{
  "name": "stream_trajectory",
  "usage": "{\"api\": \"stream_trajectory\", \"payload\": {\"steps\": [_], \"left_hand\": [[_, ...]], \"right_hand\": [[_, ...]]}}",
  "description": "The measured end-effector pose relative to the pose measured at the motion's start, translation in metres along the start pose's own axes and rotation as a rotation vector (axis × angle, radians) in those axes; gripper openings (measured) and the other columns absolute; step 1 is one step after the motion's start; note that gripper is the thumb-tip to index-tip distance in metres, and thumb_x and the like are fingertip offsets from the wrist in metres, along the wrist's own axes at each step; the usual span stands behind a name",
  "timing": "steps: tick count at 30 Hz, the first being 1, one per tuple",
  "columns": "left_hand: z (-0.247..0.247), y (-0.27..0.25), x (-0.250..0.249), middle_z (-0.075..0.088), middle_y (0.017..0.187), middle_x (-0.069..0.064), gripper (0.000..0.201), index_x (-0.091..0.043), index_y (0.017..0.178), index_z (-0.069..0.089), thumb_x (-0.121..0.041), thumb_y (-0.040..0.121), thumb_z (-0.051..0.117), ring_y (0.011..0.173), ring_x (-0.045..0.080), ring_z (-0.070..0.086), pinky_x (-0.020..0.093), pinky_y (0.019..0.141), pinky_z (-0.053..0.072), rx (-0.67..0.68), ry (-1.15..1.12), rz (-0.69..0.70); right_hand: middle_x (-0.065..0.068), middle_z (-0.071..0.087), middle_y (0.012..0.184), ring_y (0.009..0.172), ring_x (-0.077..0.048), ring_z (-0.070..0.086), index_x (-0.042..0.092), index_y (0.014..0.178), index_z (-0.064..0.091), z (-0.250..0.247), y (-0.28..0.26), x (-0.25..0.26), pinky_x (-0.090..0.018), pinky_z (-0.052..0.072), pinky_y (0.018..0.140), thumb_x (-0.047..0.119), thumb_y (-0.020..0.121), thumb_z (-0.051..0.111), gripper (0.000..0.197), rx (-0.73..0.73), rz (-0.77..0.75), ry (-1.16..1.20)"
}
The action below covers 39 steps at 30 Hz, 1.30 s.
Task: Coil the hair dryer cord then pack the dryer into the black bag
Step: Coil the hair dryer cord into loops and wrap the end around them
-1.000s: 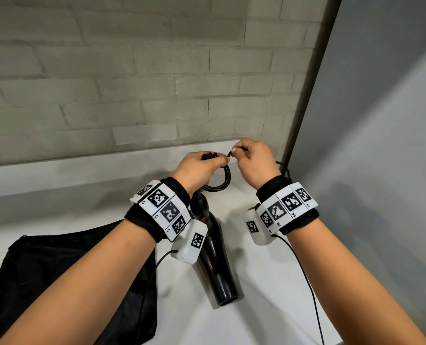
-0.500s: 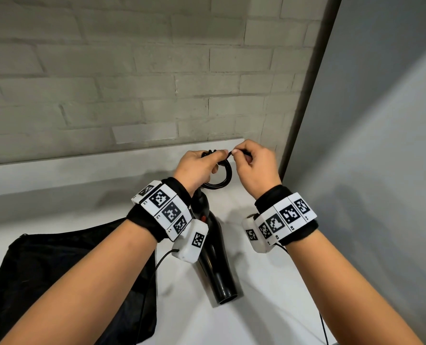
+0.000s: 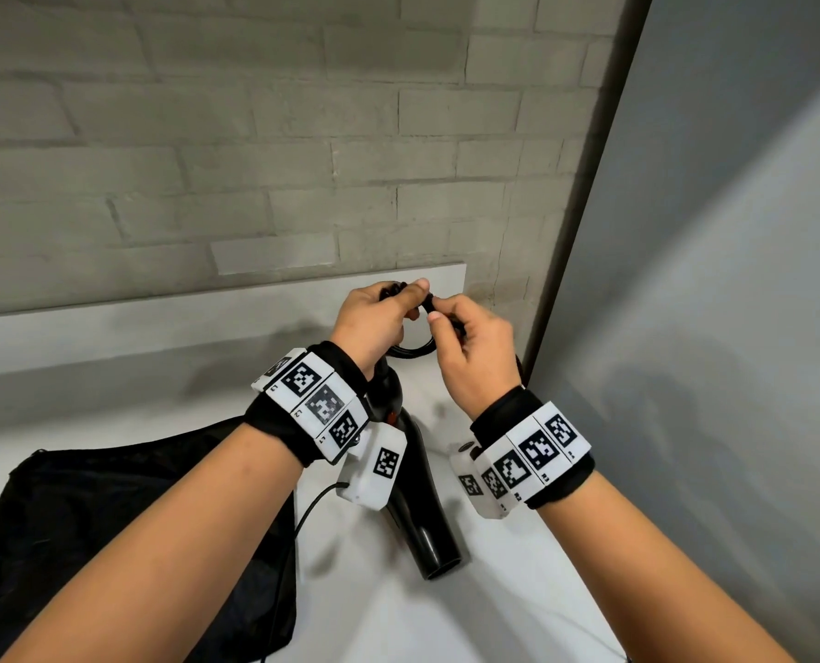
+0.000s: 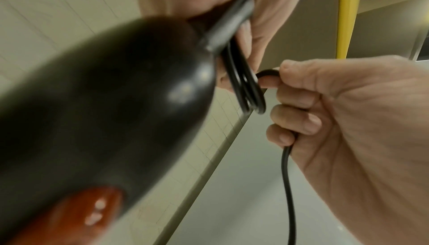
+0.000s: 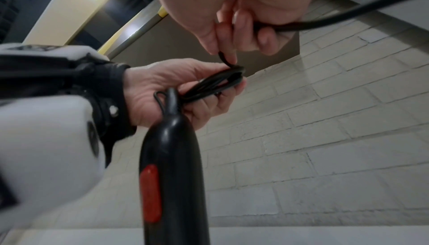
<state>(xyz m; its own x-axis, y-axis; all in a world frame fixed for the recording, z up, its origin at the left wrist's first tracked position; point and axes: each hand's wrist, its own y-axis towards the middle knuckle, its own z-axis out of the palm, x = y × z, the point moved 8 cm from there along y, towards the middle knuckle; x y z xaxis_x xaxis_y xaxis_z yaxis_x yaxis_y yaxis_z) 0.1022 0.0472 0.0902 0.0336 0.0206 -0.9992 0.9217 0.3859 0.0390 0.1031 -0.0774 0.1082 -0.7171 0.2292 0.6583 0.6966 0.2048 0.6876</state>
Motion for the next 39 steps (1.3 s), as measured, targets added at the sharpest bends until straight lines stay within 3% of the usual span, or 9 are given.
{"api": "stream_trajectory", "payload": {"steps": [9, 13, 17, 21, 25, 29, 32, 36, 39], "left_hand": [[-0.004, -0.002, 0.004, 0.053, 0.064, -0.003, 0.024, -0.017, 0.067, 0.059, -0.033, 0.070, 0.077, 0.045, 0.005, 0.042, 0.020, 0.054, 0.034, -0.013, 0.023, -0.061], [-0.009, -0.001, 0.002, 0.062, 0.071, 0.002, 0.017, -0.013, 0.069, 0.063, -0.025, 0.071, 0.074, 0.059, 0.008, 0.052, 0.020, 0.063, 0.038, -0.049, 0.030, -0.043], [-0.014, -0.003, 0.000, 0.059, 0.045, -0.011, 0.017, -0.015, 0.061, 0.061, -0.021, 0.074, 0.071, 0.036, -0.003, 0.048, 0.018, 0.056, 0.037, -0.140, 0.004, -0.016], [-0.010, -0.005, 0.000, 0.061, 0.063, -0.004, 0.017, -0.015, 0.066, 0.060, -0.024, 0.075, 0.071, 0.055, 0.005, 0.053, 0.019, 0.062, 0.041, -0.153, -0.064, -0.030], [-0.003, -0.006, 0.002, 0.061, 0.052, -0.010, 0.016, -0.014, 0.069, 0.061, -0.015, 0.070, 0.077, 0.045, 0.000, 0.054, 0.011, 0.050, 0.043, -0.090, -0.109, -0.049], [-0.006, -0.004, 0.003, 0.062, 0.055, -0.008, 0.013, -0.014, 0.067, 0.064, -0.013, 0.068, 0.077, 0.050, 0.002, 0.056, 0.017, 0.060, 0.044, -0.112, -0.090, -0.053], [-0.009, -0.006, 0.001, 0.056, 0.038, -0.015, 0.018, -0.016, 0.061, 0.060, -0.019, 0.070, 0.076, 0.036, -0.004, 0.050, 0.019, 0.057, 0.040, -0.176, -0.061, -0.029], [-0.019, -0.007, -0.001, 0.054, 0.037, -0.014, 0.022, -0.017, 0.057, 0.057, -0.020, 0.072, 0.073, 0.031, -0.003, 0.043, 0.019, 0.054, 0.035, -0.273, -0.086, -0.001], [-0.026, -0.007, 0.000, 0.047, 0.041, -0.013, 0.028, -0.019, 0.055, 0.051, -0.022, 0.073, 0.072, 0.027, 0.001, 0.035, 0.018, 0.049, 0.030, -0.298, -0.114, -0.004]], "right_hand": [[-0.016, 0.070, 0.083, 0.077, -0.013, 0.055, -0.003, 0.097, 0.063, 0.012, -0.014, 0.007, -0.031, 0.048, 0.072, 0.016, 0.084, 0.043, 0.031, 0.037, -0.165, -0.104], [-0.013, 0.068, 0.084, 0.081, -0.014, 0.054, -0.001, 0.107, 0.060, 0.018, -0.017, 0.006, -0.027, 0.041, 0.076, 0.020, 0.086, 0.039, 0.036, 0.128, -0.202, -0.184], [-0.014, 0.064, 0.082, 0.082, -0.012, 0.046, -0.001, 0.115, 0.055, 0.021, -0.017, 0.008, -0.023, 0.034, 0.074, 0.019, 0.087, 0.037, 0.040, 0.167, -0.221, -0.228], [-0.015, 0.062, 0.085, 0.081, -0.013, 0.045, -0.002, 0.121, 0.052, 0.022, -0.017, 0.011, -0.026, 0.039, 0.075, 0.021, 0.086, 0.033, 0.046, 0.180, -0.197, -0.202], [-0.018, 0.062, 0.085, 0.078, -0.030, 0.058, -0.004, 0.120, 0.051, 0.025, -0.019, 0.012, -0.036, 0.046, 0.071, 0.021, 0.085, 0.030, 0.048, 0.203, -0.216, -0.258], [-0.019, 0.063, 0.088, 0.078, -0.034, 0.060, -0.005, 0.117, 0.052, 0.025, -0.020, 0.013, -0.038, 0.048, 0.072, 0.017, 0.086, 0.032, 0.043, 0.222, -0.249, -0.322], [-0.022, 0.062, 0.089, 0.077, -0.034, 0.058, -0.005, 0.104, 0.051, 0.014, -0.019, 0.008, -0.036, 0.046, 0.068, 0.014, 0.090, 0.035, 0.029, 0.218, -0.163, -0.241], [-0.009, 0.051, 0.085, 0.073, -0.023, 0.046, -0.003, 0.099, 0.047, 0.003, -0.017, -0.034, -0.022, 0.026, 0.061, 0.007, 0.093, 0.038, 0.015, 0.270, 0.082, -0.238], [-0.010, 0.048, 0.085, 0.076, -0.024, 0.045, -0.001, 0.092, 0.048, 0.000, -0.027, -0.085, -0.024, 0.030, 0.066, 0.006, 0.093, 0.038, 0.013, 0.358, 0.280, -0.301]]}}
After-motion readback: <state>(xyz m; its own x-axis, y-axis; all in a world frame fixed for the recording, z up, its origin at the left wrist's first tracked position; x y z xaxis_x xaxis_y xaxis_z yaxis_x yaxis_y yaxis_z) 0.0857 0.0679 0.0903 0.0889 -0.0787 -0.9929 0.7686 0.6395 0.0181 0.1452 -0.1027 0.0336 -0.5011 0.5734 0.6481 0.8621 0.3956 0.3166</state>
